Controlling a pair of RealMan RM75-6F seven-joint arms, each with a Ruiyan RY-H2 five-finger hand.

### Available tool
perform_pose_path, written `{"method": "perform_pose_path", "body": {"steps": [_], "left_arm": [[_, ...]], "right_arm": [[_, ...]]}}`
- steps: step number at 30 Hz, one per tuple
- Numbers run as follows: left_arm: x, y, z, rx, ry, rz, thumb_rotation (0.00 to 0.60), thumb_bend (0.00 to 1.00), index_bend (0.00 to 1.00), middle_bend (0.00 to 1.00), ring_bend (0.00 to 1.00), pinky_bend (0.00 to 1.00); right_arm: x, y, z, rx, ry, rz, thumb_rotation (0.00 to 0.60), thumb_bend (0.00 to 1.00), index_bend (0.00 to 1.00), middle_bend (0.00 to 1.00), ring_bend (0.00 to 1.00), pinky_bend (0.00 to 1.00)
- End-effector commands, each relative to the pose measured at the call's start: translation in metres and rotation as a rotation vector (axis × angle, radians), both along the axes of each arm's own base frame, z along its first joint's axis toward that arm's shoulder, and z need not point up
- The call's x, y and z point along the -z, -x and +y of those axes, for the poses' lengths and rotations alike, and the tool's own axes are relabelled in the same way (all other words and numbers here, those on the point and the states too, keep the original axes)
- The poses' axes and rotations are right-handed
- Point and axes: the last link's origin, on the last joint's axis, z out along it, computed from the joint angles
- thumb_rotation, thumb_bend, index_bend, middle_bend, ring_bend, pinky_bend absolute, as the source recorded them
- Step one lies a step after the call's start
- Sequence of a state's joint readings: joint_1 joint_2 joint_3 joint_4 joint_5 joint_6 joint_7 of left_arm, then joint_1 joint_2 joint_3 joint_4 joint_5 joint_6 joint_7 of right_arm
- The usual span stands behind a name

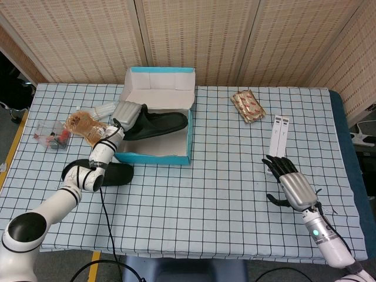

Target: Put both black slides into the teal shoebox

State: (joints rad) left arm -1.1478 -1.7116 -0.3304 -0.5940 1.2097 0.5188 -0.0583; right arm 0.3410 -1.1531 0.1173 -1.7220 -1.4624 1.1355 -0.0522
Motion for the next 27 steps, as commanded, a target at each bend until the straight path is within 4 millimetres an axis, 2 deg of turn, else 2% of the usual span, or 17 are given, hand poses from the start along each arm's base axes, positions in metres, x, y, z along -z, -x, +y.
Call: {"method": "perform_pose_path", "body": {"steps": [1, 7, 11, 19, 24, 27], "left_arm": [[0.013, 0.003, 0.0, -0.025, 0.049, 0.002, 0.6, 0.54, 0.66, 0.74, 0.62, 0.58], [0.011, 0.001, -0.001, -0.001, 0.075, -0.024, 0.6, 0.53, 0.65, 0.72, 0.6, 0.54], [0.003, -0.005, 0.001, 0.01, 0.082, -0.072, 0.6, 0.53, 0.65, 0.71, 0.59, 0.53], [-0.019, -0.013, 0.004, -0.054, 0.141, -0.198, 0.6, 0.52, 0.65, 0.71, 0.58, 0.52], [-0.022, -0.01, 0.001, -0.098, 0.179, -0.251, 0.6, 0.52, 0.64, 0.7, 0.58, 0.52], [-0.022, -0.008, -0.002, -0.09, 0.193, -0.223, 0.6, 0.52, 0.64, 0.7, 0.58, 0.51]], "right_arm": [[0.007, -0.036, -0.03, -0.087, -0.018, -0.052, 0.6, 0.17, 0.0, 0.0, 0.0, 0.0], [0.038, -0.103, -0.093, -0.181, -0.092, -0.08, 0.6, 0.17, 0.0, 0.0, 0.0, 0.0], [0.057, -0.135, -0.121, -0.215, -0.074, -0.076, 0.6, 0.17, 0.0, 0.0, 0.0, 0.0], [0.084, -0.165, -0.147, -0.238, -0.004, -0.033, 0.6, 0.17, 0.01, 0.0, 0.0, 0.0], [0.093, -0.177, -0.155, -0.241, 0.046, -0.029, 0.6, 0.17, 0.03, 0.0, 0.0, 0.0], [0.098, -0.178, -0.157, -0.238, 0.067, -0.024, 0.6, 0.17, 0.06, 0.0, 0.0, 0.0]]}}
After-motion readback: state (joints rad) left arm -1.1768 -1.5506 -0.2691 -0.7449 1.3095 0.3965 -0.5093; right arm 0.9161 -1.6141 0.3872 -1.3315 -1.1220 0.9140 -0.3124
